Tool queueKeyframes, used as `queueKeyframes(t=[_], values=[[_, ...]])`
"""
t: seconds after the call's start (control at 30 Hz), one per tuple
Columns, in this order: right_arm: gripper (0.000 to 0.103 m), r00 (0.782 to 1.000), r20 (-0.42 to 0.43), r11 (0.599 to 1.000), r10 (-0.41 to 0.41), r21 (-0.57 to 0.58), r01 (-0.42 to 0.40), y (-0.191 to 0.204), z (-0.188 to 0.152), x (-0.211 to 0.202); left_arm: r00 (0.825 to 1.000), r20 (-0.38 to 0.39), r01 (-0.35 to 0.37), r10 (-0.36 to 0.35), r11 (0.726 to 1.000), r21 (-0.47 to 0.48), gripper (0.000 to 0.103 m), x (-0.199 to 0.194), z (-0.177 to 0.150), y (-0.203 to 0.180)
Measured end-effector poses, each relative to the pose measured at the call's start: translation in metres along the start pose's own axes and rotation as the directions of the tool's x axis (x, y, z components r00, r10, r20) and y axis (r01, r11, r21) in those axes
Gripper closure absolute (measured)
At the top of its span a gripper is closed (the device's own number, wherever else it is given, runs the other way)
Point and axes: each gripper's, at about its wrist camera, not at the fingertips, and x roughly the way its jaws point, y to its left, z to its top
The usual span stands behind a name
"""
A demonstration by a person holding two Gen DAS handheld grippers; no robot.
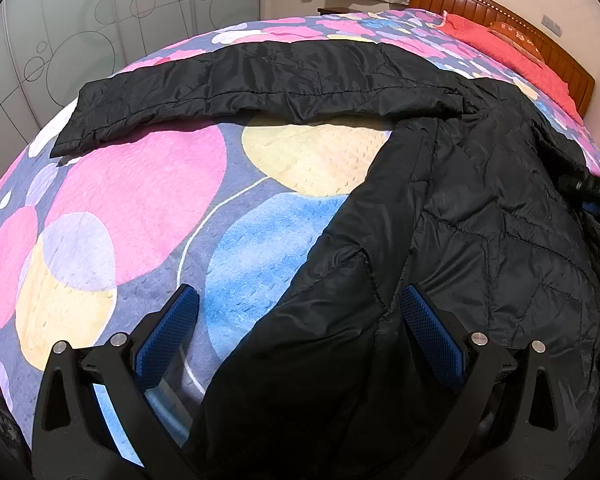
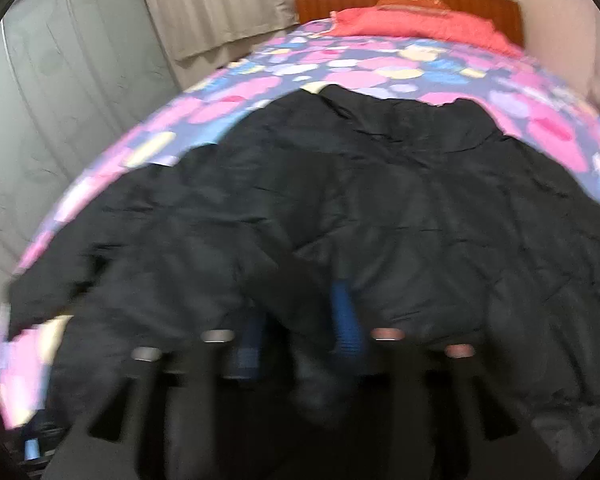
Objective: Fold large clothes
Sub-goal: 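Fold the grasped side panel over the jacket back with the right tool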
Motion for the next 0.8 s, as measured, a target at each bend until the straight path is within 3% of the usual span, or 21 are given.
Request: queueKeyframes(t=[0.07,0.13,0.27,0.33,0.43,0.5,0.57,0.63,0.8], values=[[0.053,0.998,0.039,0.999,0.039,0.013,-0.039,-0.003,-0.001,-0.022,1.0,0.0,0.0,0.0,1.0,0.0,0.002,0.0,0.0,0.0],[0.053,0.995,0.1,0.999,0.024,0.023,-0.027,-0.017,0.0,-0.053,1.0,0.0,0.0,0.0,1.0,0.0,0.002,0.0,0.0,0.0],[0.06,0.974,0.189,0.986,-0.124,0.136,0.099,-0.085,0.01,-0.097,1.0,0.0,-0.004,0.004,1.0,0.003,0.002,0.001,0.0,0.0],[0.072,0.955,0.18,0.951,-0.236,0.247,0.189,-0.138,0.017,-0.105,1.0,0.0,-0.007,0.007,1.0,0.005,0.002,0.001,0.0,-0.001],[0.074,0.931,0.131,0.898,-0.34,0.339,0.28,-0.196,0.02,-0.1,1.0,0.0,-0.011,0.011,1.0,0.008,0.002,0.002,0.001,-0.002],[0.074,0.926,0.065,0.872,-0.373,0.366,0.326,-0.227,0.018,-0.084,1.0,0.0,-0.015,0.015,1.0,0.011,0.002,0.002,0.001,-0.003],[0.077,0.935,-0.015,0.862,-0.353,0.384,0.331,-0.252,0.011,-0.061,1.0,-0.001,-0.019,0.019,1.0,0.014,0.002,0.003,0.002,-0.004],[0.077,0.942,-0.002,0.87,-0.335,0.383,0.31,-0.261,0.006,-0.05,1.0,-0.002,-0.022,0.022,1.0,0.017,0.002,0.003,0.002,-0.005],[0.077,0.934,0.002,0.87,-0.358,0.362,0.333,-0.249,0.008,-0.07,1.0,-0.001,-0.024,0.024,1.0,0.018,0.002,0.003,0.002,-0.006]])
